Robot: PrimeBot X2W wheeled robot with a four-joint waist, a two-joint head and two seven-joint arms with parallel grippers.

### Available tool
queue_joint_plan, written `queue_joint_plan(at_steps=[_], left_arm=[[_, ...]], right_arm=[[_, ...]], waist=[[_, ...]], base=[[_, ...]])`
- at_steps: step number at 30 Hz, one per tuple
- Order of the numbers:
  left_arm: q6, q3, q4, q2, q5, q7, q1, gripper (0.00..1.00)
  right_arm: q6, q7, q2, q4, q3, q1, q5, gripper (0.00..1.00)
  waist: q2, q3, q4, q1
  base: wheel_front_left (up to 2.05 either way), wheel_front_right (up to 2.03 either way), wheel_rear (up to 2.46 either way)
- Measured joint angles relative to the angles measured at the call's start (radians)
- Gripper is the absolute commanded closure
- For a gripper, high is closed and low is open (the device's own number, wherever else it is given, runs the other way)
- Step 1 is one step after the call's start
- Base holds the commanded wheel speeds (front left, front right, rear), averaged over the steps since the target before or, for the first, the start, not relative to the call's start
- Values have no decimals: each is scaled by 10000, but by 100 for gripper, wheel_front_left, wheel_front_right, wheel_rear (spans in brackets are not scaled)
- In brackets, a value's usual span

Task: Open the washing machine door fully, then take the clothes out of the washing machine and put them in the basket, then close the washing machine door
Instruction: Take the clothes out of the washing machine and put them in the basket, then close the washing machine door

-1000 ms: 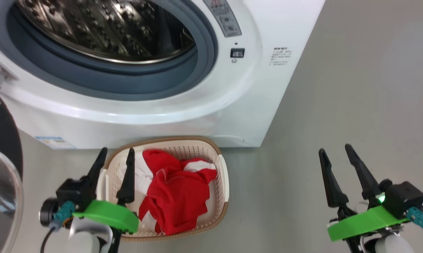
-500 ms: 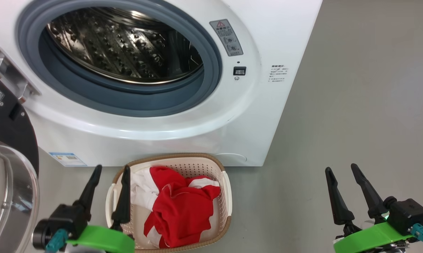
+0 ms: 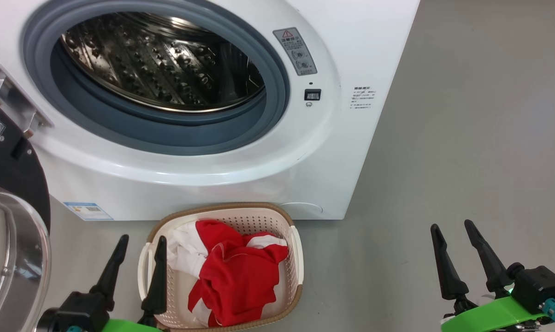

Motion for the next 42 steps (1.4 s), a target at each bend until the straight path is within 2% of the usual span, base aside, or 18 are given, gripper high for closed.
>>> queue_joint_plan(at_steps=[22,42], left_arm=[[0,-10,-8,15,-12,0,33,0],[0,-29,-29,19,-111,0,28,0]], right_arm=[[0,0,27,0,-94,-2,0,0],[0,0,35,0,-98,-3,0,0]], waist=[[0,22,-25,0],[0,-6,-17,0]], base=[[-3,3,0],[-92,92,0]])
